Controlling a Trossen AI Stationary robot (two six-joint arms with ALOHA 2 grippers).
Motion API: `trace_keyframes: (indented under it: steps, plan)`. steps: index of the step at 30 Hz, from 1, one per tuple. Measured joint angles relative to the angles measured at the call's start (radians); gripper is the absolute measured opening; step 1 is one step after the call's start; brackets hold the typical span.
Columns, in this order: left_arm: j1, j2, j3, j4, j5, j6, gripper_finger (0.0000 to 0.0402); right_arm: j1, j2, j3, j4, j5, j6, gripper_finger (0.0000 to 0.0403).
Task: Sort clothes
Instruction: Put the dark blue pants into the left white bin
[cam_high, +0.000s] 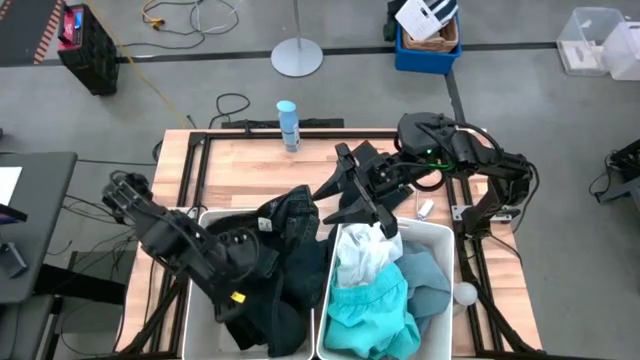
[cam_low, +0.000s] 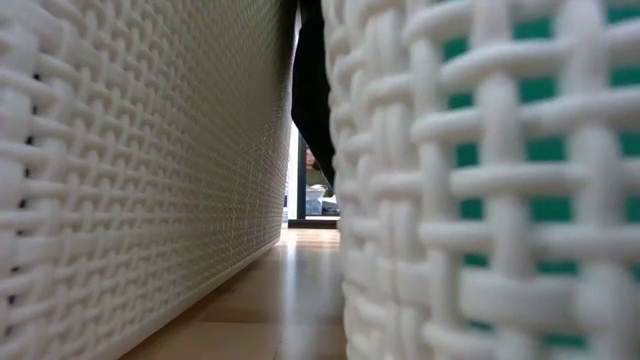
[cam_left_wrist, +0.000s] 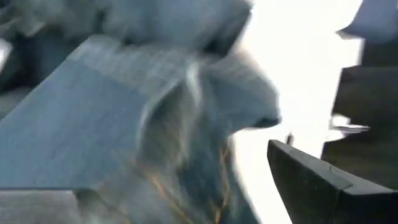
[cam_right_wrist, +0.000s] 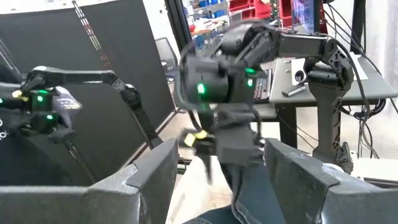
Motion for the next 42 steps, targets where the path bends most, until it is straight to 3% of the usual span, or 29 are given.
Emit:
trace_keyframes:
  steps: [3,6,10,14,17,20,23,27,31,36,42]
  plan:
    - [0.0,-0.006,0.057,0.092,-0.024,0.057,0.0253,-0.006,0.0,0.0,-0.001,0.0,0.001,0.0258]
    - [-0.002,-0.016,0.135,0.136,-0.117,0.108,0.0253,-0.006,0.0,0.0,-0.002,0.0,0.001,0.0258]
    - [-0.002,-0.016,0.236,0.105,-0.295,0.143,0.0254,-0.004,0.0,0.0,-0.008,0.0,0.001,0.0258]
    - [0.032,-0.016,0.249,0.043,-0.428,0.125,0.0247,-0.003,0.0,0.0,-0.008,-0.001,0.002,0.0258]
    - [0.071,0.01,0.228,-0.025,-0.476,0.115,0.0216,-0.003,0.0,0.0,-0.008,0.0,0.01,0.0258]
    - [0.103,0.039,0.201,-0.031,-0.506,0.124,0.0161,-0.003,0.0,0.0,-0.009,0.0,0.012,0.0258]
    - [0.134,0.054,0.163,-0.035,-0.503,0.14,0.0092,-0.003,0.0,0.0,-0.008,0.0,0.016,0.0258]
    - [0.185,0.063,0.068,-0.088,-0.418,0.092,0.0012,-0.003,0.0,0.0,-0.009,0.0,0.019,0.0258]
    - [0.221,0.042,-0.051,-0.061,-0.338,0.078,0.0003,-0.003,0.0,0.0,-0.009,-0.001,0.019,0.0258]
    - [0.251,0.001,-0.242,0.165,-0.215,0.147,0.0001,-0.003,0.0,0.0,-0.01,0.0,0.027,0.0258]
    - [0.297,-0.081,-0.481,0.325,-0.149,0.151,0.0001,0.011,0.0,0.0,-0.012,0.0,0.039,0.0258]
